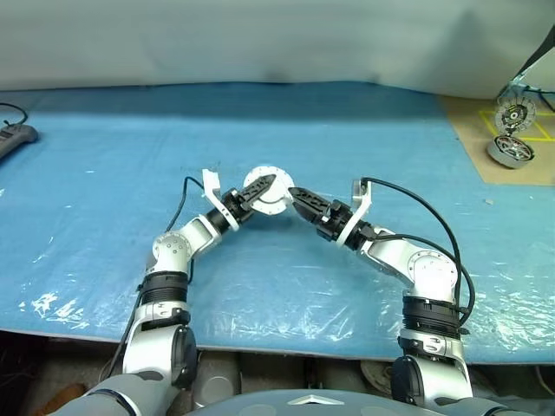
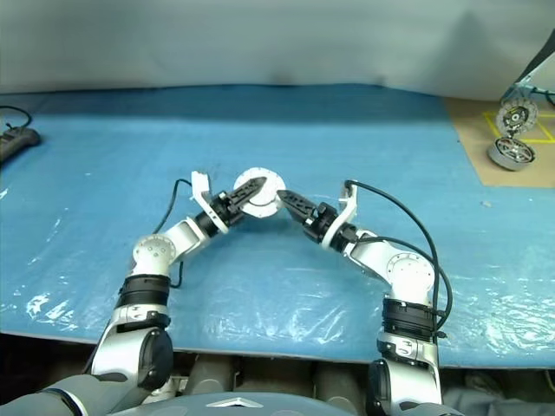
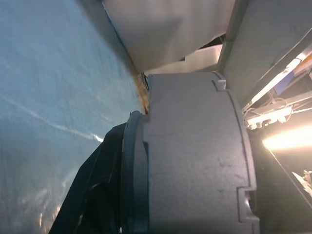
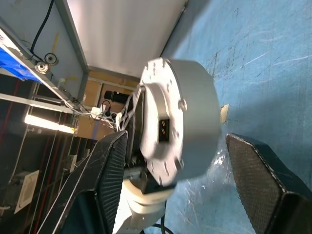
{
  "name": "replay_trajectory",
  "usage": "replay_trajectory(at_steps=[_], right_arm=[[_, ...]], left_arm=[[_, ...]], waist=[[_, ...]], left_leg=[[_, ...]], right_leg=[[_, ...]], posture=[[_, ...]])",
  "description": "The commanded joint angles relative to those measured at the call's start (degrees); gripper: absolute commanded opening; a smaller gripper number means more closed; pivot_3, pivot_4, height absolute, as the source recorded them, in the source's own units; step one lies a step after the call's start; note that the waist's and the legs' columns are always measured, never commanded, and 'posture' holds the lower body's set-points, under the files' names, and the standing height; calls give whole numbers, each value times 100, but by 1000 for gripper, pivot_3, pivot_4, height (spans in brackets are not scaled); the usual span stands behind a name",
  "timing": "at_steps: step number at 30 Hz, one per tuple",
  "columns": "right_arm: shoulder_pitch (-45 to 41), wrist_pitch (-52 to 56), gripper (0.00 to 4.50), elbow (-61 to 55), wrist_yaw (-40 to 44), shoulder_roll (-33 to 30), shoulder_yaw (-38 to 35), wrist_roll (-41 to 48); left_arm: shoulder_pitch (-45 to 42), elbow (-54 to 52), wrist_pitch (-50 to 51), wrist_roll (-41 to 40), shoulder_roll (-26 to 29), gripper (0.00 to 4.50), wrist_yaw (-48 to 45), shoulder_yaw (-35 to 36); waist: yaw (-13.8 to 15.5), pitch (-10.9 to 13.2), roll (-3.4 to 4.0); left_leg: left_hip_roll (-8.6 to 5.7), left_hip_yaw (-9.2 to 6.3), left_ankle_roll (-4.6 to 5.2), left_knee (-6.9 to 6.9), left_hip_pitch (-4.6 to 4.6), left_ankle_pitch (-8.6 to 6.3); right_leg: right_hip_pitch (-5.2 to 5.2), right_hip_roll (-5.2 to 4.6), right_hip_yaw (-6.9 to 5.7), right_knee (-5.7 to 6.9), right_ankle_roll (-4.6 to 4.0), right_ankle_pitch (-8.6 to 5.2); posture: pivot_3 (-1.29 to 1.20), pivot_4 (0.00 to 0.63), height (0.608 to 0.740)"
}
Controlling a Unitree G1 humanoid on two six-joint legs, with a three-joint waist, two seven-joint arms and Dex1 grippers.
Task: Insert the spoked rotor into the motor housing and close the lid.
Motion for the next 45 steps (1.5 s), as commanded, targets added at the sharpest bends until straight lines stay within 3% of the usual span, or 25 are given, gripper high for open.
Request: replay_trajectory(at_steps=[1,7,10,18,24,28,35,37,40,45], right_arm=[[-63,-97,3458,-188,-4,-67,-41,85],[93,-915,3458,-513,-9,-534,441,-1467],[212,-851,3458,-886,267,-664,665,-1550],[158,-876,3458,-711,367,-589,689,-1750],[165,-810,3481,-719,549,-568,777,-1877],[266,-723,3481,-974,920,-676,940,-1838],[303,-1236,3481,-1524,1044,-915,873,-2238],[346,-1653,3481,-1759,797,-1096,1140,-3005],[525,-2457,3481,-2056,295,-1700,1967,-4795],[1164,-3096,3481,-2540,-728,-1752,1842,-6208]], left_arm=[[-274,-44,-329,-148,121,2431,27,320],[-544,722,-2109,862,566,2431,399,515],[-660,1373,-2771,1218,819,2431,385,577],[-570,1568,-3000,1501,839,2431,416,526],[-561,2126,-3271,1893,1176,4393,456,494],[-652,2393,-3979,2119,1436,4393,781,667],[-252,1765,-4840,2507,1744,4393,563,520],[-7,1363,-5136,2737,1813,4393,321,285],[416,612,-5169,2957,1770,4393,667,153],[1540,-1230,-5065,3378,1459,4393,1203,-275]], waist=[[-5,0,0],[-10,0,-1],[-1,1,-2],[75,13,-22],[88,12,-21],[64,12,-21],[109,12,-22],[122,12,-22],[126,11,-23],[105,11,-24]], left_leg=[[-1,0,0,0,1,0],[0,-1,0,1,0,0],[-1,-3,-1,0,-4,0],[-1,-12,0,11,-20,0],[2,-10,0,13,-6,0],[1,-8,-1,13,4,0],[2,-10,-1,13,-2,0],[2,-10,-1,14,-2,0],[3,-10,-1,15,1,0],[3,-8,-2,10,-3,-1]], right_leg=[[0,0,0,0,0,0],[0,1,-3,-1,2,0],[-2,2,-11,-5,4,0],[-3,-3,-43,-4,4,1],[-1,0,-38,8,3,1],[4,0,-34,10,3,1],[4,-2,-36,8,3,1],[5,-3,-36,9,3,1],[9,-3,-37,8,4,1],[6,-2,-26,-1,5,0]], posture=[[0,150,740],[0,150,740],[0,150,740],[0,150,740],[0,150,740],[0,150,740],[0,150,740],[0,150,740],[0,150,740],[0,150,740]])
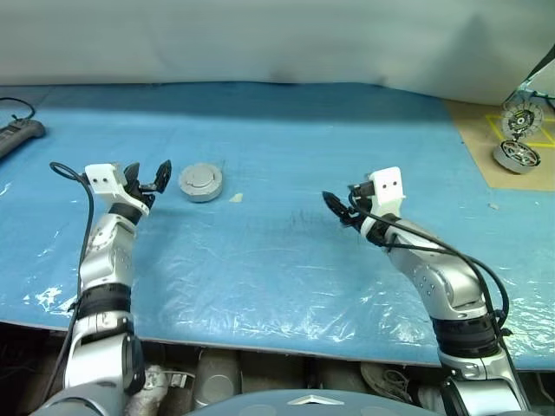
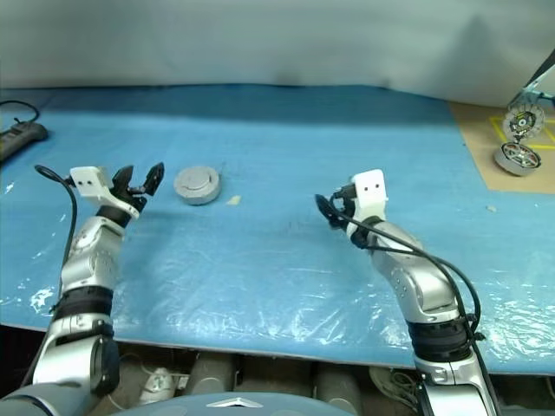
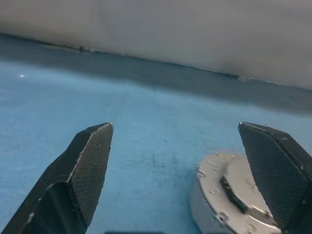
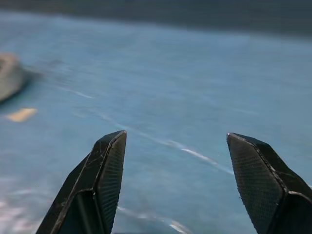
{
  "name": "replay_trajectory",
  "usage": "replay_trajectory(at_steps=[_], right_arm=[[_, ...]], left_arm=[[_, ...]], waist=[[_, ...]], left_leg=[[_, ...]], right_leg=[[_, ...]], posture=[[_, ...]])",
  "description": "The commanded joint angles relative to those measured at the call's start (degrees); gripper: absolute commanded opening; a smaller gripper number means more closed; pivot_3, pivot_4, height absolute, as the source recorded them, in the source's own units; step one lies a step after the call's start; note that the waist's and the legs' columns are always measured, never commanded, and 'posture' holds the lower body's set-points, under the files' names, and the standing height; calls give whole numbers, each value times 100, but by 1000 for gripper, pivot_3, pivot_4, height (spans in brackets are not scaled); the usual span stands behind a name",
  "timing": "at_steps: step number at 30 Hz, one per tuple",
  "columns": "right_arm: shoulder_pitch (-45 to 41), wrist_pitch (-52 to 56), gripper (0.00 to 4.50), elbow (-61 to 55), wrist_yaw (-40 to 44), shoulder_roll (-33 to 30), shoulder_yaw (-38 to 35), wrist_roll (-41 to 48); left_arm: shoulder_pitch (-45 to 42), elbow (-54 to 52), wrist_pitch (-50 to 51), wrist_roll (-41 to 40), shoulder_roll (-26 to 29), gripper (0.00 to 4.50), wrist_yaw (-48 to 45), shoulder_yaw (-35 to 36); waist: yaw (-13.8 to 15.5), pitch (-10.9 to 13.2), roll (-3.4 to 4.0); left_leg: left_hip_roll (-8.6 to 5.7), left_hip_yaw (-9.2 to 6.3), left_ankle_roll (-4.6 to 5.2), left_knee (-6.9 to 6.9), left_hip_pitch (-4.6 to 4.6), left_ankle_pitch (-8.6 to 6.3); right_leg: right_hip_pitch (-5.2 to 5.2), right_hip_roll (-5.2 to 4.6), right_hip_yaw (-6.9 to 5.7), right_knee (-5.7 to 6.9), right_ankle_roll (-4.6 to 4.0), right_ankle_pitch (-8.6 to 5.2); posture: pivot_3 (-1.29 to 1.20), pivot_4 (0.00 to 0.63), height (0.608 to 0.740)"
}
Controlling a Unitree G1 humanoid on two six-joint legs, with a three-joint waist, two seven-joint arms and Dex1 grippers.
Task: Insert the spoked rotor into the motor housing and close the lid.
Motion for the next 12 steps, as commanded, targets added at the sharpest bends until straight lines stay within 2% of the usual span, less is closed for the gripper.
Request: replay_trajectory(at_steps=[1,6,9,12], right_arm=[[536,-558,3481,-725,-597,-125,-45,-1092],[1897,-928,3481,-1266,-1087,46,-49,-2053],[2468,-963,3481,-1387,-1279,376,-84,-2291],[2788,-1049,3481,-1380,-1279,585,-70,-2473]], left_arm=[[644,-1360,15,299,-175,4393,378,-278],[2075,-2967,444,588,-505,4393,787,-743],[2651,-3360,485,623,-532,4393,723,-915],[2722,-3346,642,379,-489,4393,634,-828]], waist=[[-3,0,-1],[-48,0,-2],[-149,1,-3],[-179,2,-3]], left_leg=[[0,1,0,-2,0,0],[3,6,-3,-11,8,-3],[3,10,-1,-15,26,-5],[2,16,2,-15,34,-6]], right_leg=[[0,1,5,-3,0,0],[-1,3,28,-11,4,-3],[5,6,39,-11,26,-16],[-1,9,56,-13,58,-32]], posture=[[0,150,740],[0,150,740],[0,150,740],[0,150,740]])
